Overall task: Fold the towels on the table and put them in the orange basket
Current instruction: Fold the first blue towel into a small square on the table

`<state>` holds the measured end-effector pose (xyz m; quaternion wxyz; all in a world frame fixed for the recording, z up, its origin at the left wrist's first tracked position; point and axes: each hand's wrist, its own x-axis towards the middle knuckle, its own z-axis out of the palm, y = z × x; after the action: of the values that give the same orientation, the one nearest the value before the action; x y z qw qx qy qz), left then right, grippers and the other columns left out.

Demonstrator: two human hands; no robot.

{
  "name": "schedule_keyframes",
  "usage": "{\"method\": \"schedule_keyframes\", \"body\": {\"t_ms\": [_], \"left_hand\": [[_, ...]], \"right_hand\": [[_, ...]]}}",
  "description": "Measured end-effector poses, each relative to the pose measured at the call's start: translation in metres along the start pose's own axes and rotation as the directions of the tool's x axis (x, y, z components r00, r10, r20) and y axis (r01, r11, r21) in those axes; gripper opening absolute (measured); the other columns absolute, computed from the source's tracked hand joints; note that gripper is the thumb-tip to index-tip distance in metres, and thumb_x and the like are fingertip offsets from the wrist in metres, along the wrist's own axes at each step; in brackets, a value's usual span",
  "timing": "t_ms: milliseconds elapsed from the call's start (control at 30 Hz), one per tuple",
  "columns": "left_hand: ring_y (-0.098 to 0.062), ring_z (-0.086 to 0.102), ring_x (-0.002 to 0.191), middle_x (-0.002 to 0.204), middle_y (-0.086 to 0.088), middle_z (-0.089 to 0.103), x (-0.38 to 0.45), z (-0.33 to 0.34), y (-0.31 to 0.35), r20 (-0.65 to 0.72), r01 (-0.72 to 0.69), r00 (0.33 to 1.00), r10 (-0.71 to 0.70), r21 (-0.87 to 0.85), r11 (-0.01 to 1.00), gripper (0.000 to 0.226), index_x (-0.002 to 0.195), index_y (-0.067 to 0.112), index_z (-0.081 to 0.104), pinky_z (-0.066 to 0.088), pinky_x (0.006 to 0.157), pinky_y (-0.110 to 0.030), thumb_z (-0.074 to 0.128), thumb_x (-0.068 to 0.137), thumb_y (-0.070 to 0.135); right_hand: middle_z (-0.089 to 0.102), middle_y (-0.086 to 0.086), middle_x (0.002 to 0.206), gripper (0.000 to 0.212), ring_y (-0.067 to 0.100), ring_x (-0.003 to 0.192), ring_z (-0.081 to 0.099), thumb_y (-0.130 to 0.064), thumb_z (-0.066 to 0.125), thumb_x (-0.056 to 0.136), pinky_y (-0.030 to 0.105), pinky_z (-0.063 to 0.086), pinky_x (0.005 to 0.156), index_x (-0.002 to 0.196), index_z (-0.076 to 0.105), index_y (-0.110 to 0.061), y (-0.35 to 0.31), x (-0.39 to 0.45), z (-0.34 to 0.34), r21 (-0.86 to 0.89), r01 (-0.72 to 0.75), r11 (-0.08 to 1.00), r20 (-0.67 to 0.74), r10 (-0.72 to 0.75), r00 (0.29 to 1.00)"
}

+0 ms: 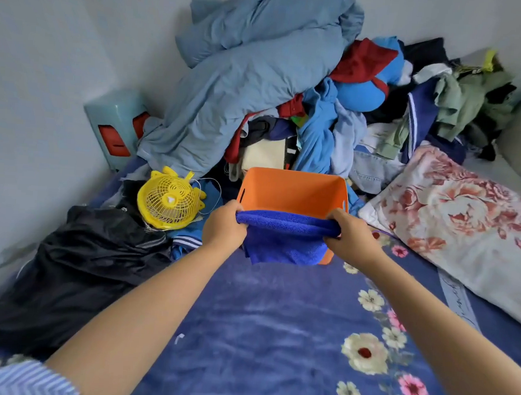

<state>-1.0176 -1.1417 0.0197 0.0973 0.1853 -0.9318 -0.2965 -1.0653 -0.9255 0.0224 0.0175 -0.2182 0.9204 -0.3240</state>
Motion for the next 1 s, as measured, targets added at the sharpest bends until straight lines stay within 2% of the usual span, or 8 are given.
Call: {"method": "schedule_keyframes", "body": {"t_ms": [200,367,500,633,767,833,933,1000], "left_hand": [[-0.022,0.046,0.075,0.083,-0.003,0.052,0.105,0.015,-0.003,-0.034,0.048,0.998,-0.050,-0.069,0.996,0.005,0.087,0.014,0.047,0.030,0.061,-0.029,0.048,0.089,0.009],[-0.018,0.046,0.077,0.085,0.001,0.051,0.194,0.041,-0.005,-0.012,0.047,0.999,-0.052,-0.264,0.963,0.010,0.098,0.010,0.050,0.034,0.067,-0.028,0.051,0.088,0.013],[-0.013,0.046,0.075,0.077,0.007,0.049,0.257,0.080,-0.018,0.035,0.118,0.993,-0.113,-0.375,0.920,0.017,0.102,0.007,0.053,0.035,0.065,-0.024,0.055,0.085,0.009],[-0.014,0.051,0.080,0.074,0.010,0.052,0.306,0.134,-0.048,0.140,0.274,0.962,-0.236,-0.461,0.844,0.018,0.104,0.005,0.058,0.040,0.060,-0.020,0.055,0.087,0.010],[-0.018,0.048,0.085,0.086,0.003,0.049,0.332,0.196,-0.084,0.198,0.311,0.945,-0.262,-0.285,0.907,0.023,0.106,0.002,0.055,0.033,0.069,-0.021,0.045,0.094,0.018],[-0.024,0.052,0.089,0.091,-0.003,0.051,0.336,0.225,-0.098,0.200,0.295,0.943,-0.267,-0.125,0.947,0.028,0.106,-0.001,0.053,0.028,0.065,-0.021,0.038,0.097,0.021],[-0.032,0.060,0.086,0.095,-0.016,0.062,0.338,0.267,-0.121,0.233,0.314,0.919,-0.319,0.061,0.948,0.033,0.104,-0.003,0.055,0.038,0.064,-0.029,0.036,0.098,0.023],[-0.031,0.060,0.093,0.106,-0.016,0.060,0.341,0.299,-0.134,0.289,0.364,0.874,-0.390,0.141,0.921,0.034,0.114,-0.002,0.053,0.048,0.074,-0.032,0.035,0.098,0.022]], "right_hand": [[0.062,0.021,0.090,0.024,0.031,0.077,0.051,0.012,0.055,0.075,0.021,0.024,0.056,0.098,0.057,0.006,0.016,0.101,0.026,0.116,-0.037,0.993,-0.126,0.051,0.991],[0.053,0.004,0.086,0.024,0.019,0.080,0.047,0.011,0.055,0.077,0.011,0.030,0.060,0.100,0.058,0.003,0.035,0.174,0.045,0.336,-0.117,0.935,-0.246,0.206,0.947],[0.055,0.002,0.092,0.029,0.017,0.085,0.051,0.006,0.055,0.080,0.009,0.033,0.065,0.109,0.057,0.000,0.066,0.231,0.070,0.452,-0.206,0.868,-0.235,0.338,0.911],[0.056,0.000,0.079,0.023,0.016,0.076,0.049,0.005,0.057,0.080,0.007,0.037,0.054,0.101,0.058,-0.001,0.110,0.279,0.111,0.474,-0.292,0.831,-0.155,0.405,0.901],[0.053,0.007,0.082,0.024,0.014,0.075,0.050,0.004,0.056,0.082,0.016,0.040,0.063,0.106,0.054,0.002,0.156,0.307,0.161,0.449,-0.443,0.776,0.055,0.471,0.880],[0.053,0.003,0.076,0.026,0.007,0.066,0.052,0.004,0.055,0.084,0.012,0.041,0.058,0.110,0.053,0.002,0.175,0.314,0.184,0.423,-0.514,0.746,0.148,0.503,0.851],[0.050,0.008,0.091,0.034,0.022,0.079,0.051,-0.002,0.051,0.087,0.033,0.051,0.065,0.121,0.047,-0.005,0.202,0.324,0.216,0.336,-0.659,0.673,0.288,0.593,0.752],[0.046,0.010,0.102,0.036,0.025,0.086,0.050,-0.006,0.048,0.090,0.037,0.052,0.060,0.125,0.042,-0.009,0.220,0.332,0.236,0.251,-0.753,0.609,0.388,0.649,0.654]]}}
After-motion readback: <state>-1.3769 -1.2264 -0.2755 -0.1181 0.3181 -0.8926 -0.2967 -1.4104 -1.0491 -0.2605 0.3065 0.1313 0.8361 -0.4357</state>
